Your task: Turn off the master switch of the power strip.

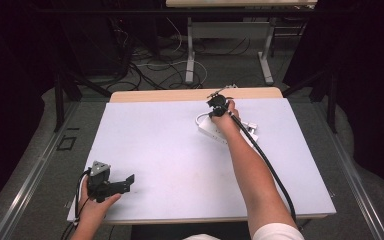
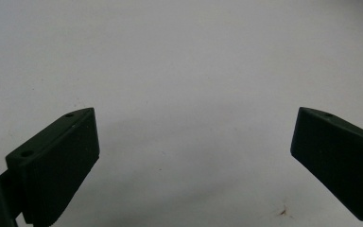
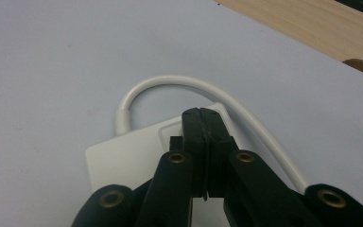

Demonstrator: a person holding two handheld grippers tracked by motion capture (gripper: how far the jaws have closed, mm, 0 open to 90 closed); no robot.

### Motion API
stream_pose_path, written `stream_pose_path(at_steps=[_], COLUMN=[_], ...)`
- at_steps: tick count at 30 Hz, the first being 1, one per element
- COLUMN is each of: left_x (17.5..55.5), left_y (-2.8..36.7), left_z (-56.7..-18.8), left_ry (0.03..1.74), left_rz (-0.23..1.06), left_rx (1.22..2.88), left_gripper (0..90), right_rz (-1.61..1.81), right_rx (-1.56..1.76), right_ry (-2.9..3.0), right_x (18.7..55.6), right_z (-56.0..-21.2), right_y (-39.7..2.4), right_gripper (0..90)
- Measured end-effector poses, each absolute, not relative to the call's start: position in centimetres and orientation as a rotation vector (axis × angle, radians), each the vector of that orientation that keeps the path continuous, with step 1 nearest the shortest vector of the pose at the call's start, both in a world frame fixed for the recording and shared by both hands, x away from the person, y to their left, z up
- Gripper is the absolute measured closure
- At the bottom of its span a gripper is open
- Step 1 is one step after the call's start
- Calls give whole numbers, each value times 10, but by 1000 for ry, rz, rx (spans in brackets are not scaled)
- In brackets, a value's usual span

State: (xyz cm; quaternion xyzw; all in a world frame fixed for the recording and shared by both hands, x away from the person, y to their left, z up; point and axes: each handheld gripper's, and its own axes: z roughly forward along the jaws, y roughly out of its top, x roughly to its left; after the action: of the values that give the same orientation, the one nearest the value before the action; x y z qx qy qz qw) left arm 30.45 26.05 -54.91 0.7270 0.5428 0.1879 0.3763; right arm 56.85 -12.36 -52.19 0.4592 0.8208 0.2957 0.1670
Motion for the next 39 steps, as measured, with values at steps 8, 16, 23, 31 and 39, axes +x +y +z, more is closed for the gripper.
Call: stream_pose_path(at_steps=[8, 16, 23, 31, 39], left_x=[304, 305, 305, 305, 306], left_y=[261, 259, 259, 260, 260], left_z=[-549, -550, -550, -551, -551], left_ry=[1389, 1385, 1387, 1392, 1394], left_rz=[484, 488, 483, 477, 478], left_rx=[1861, 1852, 1858, 1858, 1863], left_gripper=[20, 20, 20, 20, 20], right_rz=[843, 798, 773, 813, 874], right_rx=[1289, 1276, 1302, 1289, 1365], right_ry=[2325, 2336, 2371, 2353, 2355], right_x=[569, 569, 569, 571, 574], right_z=[-524, -525, -522, -525, -521], right_y=[-125, -122, -123, -124, -132], right_gripper=[900, 900, 900, 900, 834])
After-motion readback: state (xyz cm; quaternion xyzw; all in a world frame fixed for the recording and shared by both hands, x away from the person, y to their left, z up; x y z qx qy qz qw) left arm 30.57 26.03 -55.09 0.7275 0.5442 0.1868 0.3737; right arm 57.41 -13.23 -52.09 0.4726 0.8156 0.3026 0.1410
